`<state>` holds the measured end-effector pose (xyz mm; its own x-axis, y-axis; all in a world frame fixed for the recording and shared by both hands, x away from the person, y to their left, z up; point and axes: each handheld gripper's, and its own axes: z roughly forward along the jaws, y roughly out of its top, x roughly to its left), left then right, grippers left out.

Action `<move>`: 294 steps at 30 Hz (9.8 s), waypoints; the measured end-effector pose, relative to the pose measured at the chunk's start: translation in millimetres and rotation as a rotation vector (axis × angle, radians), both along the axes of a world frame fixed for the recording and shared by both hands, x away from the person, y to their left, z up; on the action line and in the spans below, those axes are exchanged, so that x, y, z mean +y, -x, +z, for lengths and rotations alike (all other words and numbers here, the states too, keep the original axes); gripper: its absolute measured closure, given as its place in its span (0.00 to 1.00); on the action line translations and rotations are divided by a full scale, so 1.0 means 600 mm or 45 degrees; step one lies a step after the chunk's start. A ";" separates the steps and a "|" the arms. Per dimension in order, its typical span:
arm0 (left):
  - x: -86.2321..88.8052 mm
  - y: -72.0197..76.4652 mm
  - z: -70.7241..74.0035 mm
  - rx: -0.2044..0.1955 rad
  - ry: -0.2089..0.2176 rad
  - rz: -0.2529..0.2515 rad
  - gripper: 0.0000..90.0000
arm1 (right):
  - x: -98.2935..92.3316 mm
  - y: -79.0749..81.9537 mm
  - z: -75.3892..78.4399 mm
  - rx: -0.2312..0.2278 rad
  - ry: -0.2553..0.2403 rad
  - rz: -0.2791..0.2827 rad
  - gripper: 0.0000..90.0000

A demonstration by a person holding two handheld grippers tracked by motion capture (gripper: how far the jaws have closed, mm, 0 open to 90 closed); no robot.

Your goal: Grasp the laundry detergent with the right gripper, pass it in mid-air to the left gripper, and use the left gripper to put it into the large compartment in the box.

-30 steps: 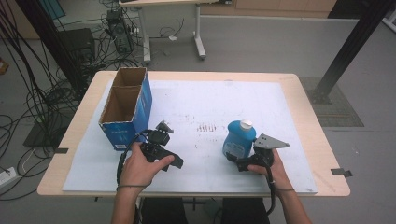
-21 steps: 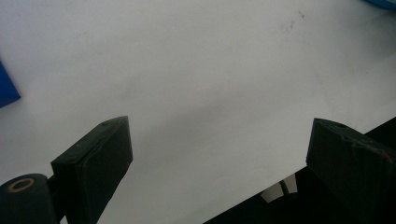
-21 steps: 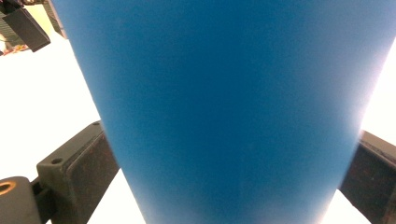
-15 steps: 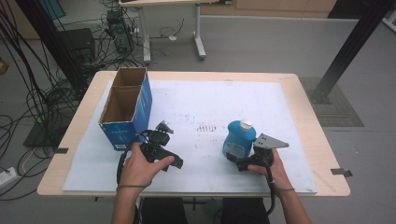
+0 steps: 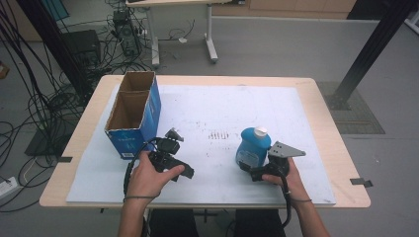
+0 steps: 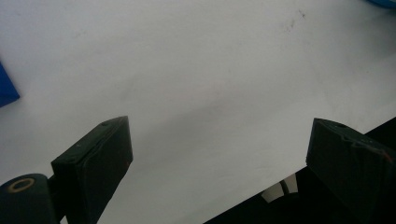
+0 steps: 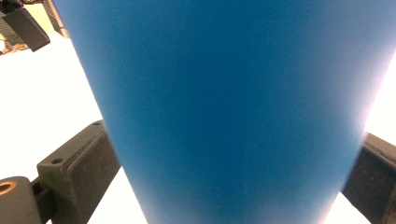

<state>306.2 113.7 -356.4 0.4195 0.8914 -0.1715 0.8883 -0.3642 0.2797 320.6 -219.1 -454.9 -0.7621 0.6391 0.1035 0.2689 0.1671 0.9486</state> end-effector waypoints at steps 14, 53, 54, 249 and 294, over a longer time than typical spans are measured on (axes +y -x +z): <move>-0.002 0.000 0.001 0.000 0.000 -0.001 0.08 | 0.001 0.000 0.000 -0.002 0.001 -0.005 0.06; -0.001 0.001 0.006 -0.006 -0.001 -0.004 0.08 | 0.003 -0.003 -0.002 -0.038 0.017 0.003 0.44; -0.001 0.001 0.006 -0.007 -0.003 -0.005 0.08 | 0.003 -0.003 -0.002 -0.040 0.017 0.003 0.45; -0.065 -0.020 0.236 -0.170 -0.050 -0.820 0.08 | 0.048 -0.048 0.134 0.014 -0.002 0.743 0.46; -0.119 -0.022 0.251 -0.168 -0.141 -0.952 0.08 | 0.117 -0.040 0.148 -0.016 0.098 0.926 0.46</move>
<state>319.5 42.5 -206.1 0.9285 0.3713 -0.0040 0.3561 -0.8873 0.2931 344.5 -148.8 -366.2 -0.9975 -0.0237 0.0671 0.0538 0.3653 0.9293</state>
